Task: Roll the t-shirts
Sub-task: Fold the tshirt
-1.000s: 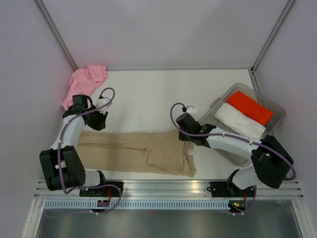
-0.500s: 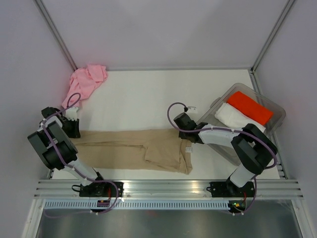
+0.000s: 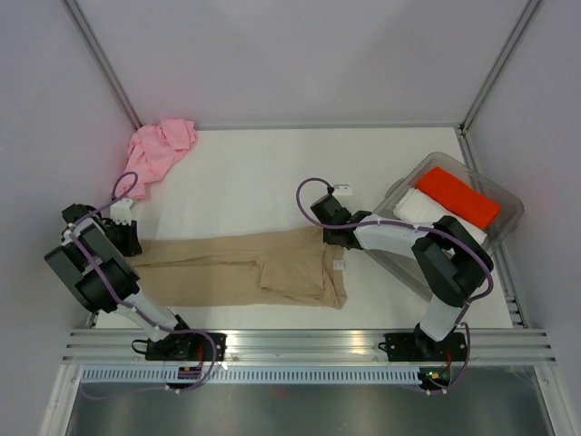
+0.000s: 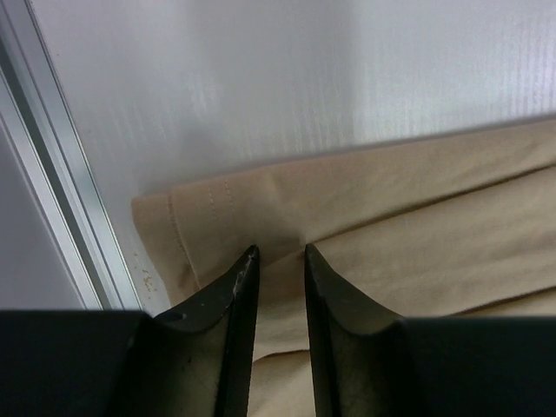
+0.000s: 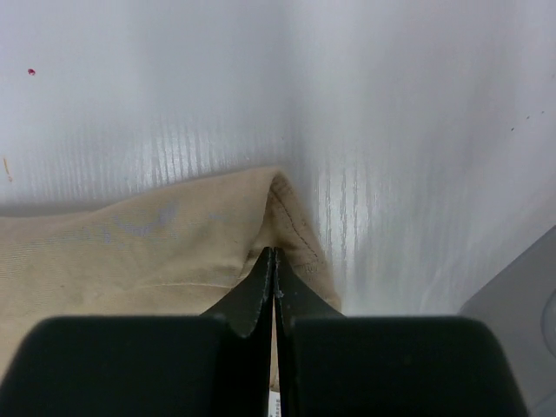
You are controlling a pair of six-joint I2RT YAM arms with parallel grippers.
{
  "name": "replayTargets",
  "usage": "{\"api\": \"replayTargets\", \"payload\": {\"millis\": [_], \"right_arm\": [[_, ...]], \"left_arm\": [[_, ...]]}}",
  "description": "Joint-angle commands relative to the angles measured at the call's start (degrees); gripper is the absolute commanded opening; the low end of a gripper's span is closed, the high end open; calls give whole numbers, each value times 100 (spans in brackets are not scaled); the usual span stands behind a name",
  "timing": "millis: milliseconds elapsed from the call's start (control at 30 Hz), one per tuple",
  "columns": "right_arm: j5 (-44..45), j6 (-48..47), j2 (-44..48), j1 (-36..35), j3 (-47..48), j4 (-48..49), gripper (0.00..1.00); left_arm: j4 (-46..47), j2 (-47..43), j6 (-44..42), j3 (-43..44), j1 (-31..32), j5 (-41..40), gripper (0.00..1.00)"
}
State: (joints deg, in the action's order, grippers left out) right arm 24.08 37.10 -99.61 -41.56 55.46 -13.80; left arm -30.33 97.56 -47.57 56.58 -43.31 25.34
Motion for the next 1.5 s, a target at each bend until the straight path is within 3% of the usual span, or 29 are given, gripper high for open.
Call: {"api": "replayTargets", "payload": {"millis": [0, 200, 467, 600, 800, 1200, 1467], "right_arm": [[106, -537, 38, 34, 465, -456, 0], [9, -898, 442, -115, 747, -790, 3], [-104, -582, 969, -703, 458, -1107, 4], [-105, -327, 1295, -924, 132, -1125, 4], [-105, -63, 1690, -1100, -255, -1133, 4], [-419, 376, 2191, -1416, -510, -1617, 4], [-1106, 991, 1612, -2066, -1177, -1178, 1]], "left_arm": [[-298, -439, -481, -15, -90, 444, 34], [-808, -844, -604, 389, -90, 341, 35], [-615, -133, -719, 310, -221, -310, 32], [-553, -35, -823, 249, -397, -328, 28], [-676, -676, -1333, -59, -547, -118, 29], [-1397, -650, -1474, 380, -828, -3, 29], [-1503, -861, -1378, 354, -775, 340, 32]]}}
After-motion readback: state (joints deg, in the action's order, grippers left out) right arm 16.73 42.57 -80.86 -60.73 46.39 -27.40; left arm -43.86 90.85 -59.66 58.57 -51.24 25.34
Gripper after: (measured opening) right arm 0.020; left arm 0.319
